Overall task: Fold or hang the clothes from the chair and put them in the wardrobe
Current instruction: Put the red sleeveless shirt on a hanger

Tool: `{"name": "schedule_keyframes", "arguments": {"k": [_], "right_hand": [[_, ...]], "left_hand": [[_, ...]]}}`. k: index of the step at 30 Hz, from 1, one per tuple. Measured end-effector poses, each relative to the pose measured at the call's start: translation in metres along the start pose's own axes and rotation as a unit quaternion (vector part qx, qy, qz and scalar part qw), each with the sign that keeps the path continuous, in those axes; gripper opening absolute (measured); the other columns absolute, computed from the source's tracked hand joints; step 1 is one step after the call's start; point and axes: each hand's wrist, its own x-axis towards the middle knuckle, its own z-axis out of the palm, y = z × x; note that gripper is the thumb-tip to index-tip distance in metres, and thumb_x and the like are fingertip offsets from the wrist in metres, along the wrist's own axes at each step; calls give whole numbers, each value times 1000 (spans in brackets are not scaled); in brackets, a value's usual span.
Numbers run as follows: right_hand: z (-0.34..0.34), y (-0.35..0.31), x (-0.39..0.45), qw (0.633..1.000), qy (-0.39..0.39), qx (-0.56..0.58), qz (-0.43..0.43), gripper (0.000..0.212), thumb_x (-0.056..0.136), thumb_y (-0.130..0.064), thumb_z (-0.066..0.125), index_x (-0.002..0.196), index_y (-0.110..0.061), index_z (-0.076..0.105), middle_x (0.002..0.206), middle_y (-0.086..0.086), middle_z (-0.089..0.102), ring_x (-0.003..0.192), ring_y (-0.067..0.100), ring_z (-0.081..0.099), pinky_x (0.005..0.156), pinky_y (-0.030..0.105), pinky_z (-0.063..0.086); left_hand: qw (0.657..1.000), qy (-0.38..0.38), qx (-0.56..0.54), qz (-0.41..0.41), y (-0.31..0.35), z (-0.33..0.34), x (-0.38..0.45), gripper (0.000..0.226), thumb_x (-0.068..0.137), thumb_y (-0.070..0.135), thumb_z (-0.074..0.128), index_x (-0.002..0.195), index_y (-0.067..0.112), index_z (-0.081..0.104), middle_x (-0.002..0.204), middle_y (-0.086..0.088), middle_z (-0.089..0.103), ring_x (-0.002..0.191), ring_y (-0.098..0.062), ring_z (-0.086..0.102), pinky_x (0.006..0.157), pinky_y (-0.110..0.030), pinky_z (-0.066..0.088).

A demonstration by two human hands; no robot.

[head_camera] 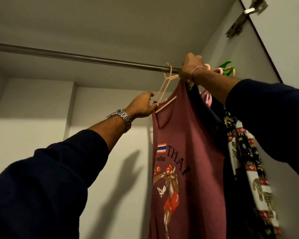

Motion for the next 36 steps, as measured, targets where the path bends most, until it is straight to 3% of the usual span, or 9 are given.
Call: {"name": "schedule_keyframes", "arguments": {"k": [8, 14, 19, 24, 29, 33, 36], "right_hand": [[-11, 4, -18, 1000, 10, -16, 11, 32, 87, -9, 73, 118, -2, 68, 118, 18, 64, 100, 35, 65, 69, 32, 47], [-21, -1, -28, 1000, -6, -23, 18, 32, 88, -7, 73, 118, 1, 66, 115, 19, 62, 87, 30, 57, 70, 31, 45], [-27, -6, -33, 999, -9, -40, 21, 32, 90, -8, 72, 120, 0, 65, 115, 19, 61, 93, 31, 59, 71, 34, 47], [-29, -15, -39, 993, 13, -114, -32, 27, 92, -8, 68, 117, 2, 64, 112, 19, 56, 102, 36, 60, 71, 37, 45], [-27, -22, -45, 984, 36, -169, -51, 21, 95, -10, 64, 113, 2, 66, 94, 16, 50, 83, 32, 53, 67, 38, 45], [-25, -22, -43, 974, 48, -212, -59, 20, 95, -13, 63, 111, -1, 67, 93, 16, 55, 92, 35, 61, 68, 39, 42], [-21, -23, -38, 966, 61, -243, -61, 16, 94, -17, 65, 104, -5, 70, 84, 12, 55, 83, 32, 56, 70, 38, 40]], "left_hand": [[1000, -11, -7, 3, 8, -7, -18, 55, 98, 16, 61, 147, 4, 40, 146, -15, 50, 130, -29, 52, 102, -35, 43], [1000, -21, 1, -2, 8, -21, -31, 57, 98, 20, 63, 147, 5, 38, 147, -14, 50, 132, -29, 51, 104, -36, 43], [1000, -27, 9, -4, 8, -28, -41, 59, 97, 24, 64, 147, 6, 39, 146, -13, 50, 129, -29, 52, 103, -38, 45], [999, -31, 13, -12, 5, -33, -47, 60, 97, 25, 64, 147, 6, 38, 146, -14, 50, 129, -30, 52, 103, -38, 46], [999, -36, 19, -16, 0, -33, -50, 59, 97, 29, 63, 146, 5, 39, 144, -14, 51, 127, -29, 53, 102, -39, 47], [999, -37, 21, -14, -1, -30, -50, 59, 97, 29, 63, 146, 5, 40, 144, -14, 52, 127, -29, 54, 102, -39, 47], [999, -38, 23, -11, -3, -28, -46, 58, 98, 29, 63, 145, 4, 40, 143, -14, 52, 126, -30, 54, 103, -40, 47]]}}
